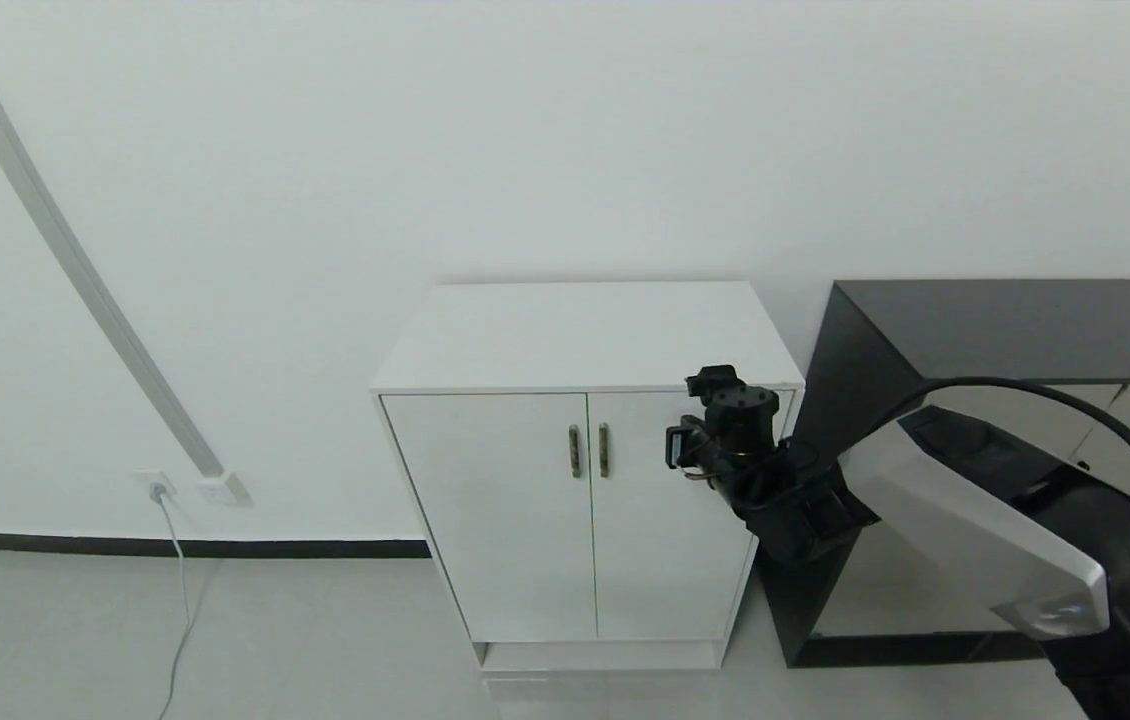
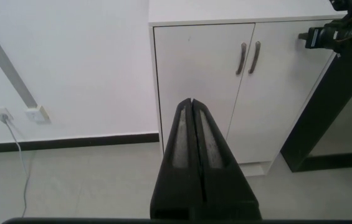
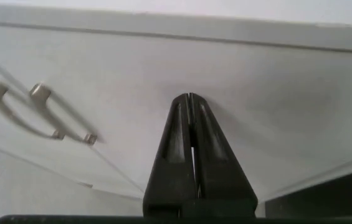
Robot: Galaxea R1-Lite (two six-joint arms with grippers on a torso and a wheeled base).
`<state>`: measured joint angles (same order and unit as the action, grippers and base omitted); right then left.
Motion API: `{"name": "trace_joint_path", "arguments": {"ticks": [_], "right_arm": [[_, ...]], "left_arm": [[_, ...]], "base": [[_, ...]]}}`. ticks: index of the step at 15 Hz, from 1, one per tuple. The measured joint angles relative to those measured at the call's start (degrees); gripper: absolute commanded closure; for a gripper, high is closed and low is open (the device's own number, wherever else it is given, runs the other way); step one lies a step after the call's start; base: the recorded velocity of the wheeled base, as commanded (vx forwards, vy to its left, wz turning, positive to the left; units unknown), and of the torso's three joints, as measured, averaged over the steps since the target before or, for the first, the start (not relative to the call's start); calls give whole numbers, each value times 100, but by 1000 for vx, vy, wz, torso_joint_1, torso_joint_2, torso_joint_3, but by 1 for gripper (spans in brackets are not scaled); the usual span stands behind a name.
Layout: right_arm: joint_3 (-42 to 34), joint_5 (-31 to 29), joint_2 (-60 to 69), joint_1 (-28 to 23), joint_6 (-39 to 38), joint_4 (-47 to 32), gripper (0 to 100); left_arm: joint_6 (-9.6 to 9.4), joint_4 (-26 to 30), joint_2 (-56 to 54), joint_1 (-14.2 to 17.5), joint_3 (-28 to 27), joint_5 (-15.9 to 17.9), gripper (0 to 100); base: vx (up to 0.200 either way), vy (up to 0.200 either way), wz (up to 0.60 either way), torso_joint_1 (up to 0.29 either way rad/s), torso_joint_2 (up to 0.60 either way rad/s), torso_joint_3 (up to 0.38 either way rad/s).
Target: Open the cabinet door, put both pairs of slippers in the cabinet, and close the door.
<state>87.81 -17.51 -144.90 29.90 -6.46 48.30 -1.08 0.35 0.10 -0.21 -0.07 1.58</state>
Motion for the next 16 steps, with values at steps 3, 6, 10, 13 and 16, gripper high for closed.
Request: {"name": "trace_joint_path", "arguments": {"ticks": [3, 6, 10, 13, 16], "right_arm": [[-969, -4, 564, 74, -7, 208, 100], [-1948, -6, 1204, 107, -21, 532, 100], [-3663, -9, 2087, -77, -40, 1518, 100], [-4802, -9, 2660, -500, -34, 2311, 100], [-5725, -6, 3156, -1036, -32, 2758, 100]], "left_arm": [[0, 0, 0, 2, 0, 0, 100], [-4, -2, 0, 2, 0, -2, 100], [-6, -2, 0, -1, -2, 0, 100], [-6, -2, 0, 0, -2, -2, 100], [-4, 0, 0, -1, -2, -2, 100]], "base": [[0, 0, 0, 0, 0, 0], [0, 0, 0, 0, 0, 0], [0, 0, 0, 0, 0, 0], [0, 0, 0, 0, 0, 0], [0, 0, 0, 0, 0, 0]]}}
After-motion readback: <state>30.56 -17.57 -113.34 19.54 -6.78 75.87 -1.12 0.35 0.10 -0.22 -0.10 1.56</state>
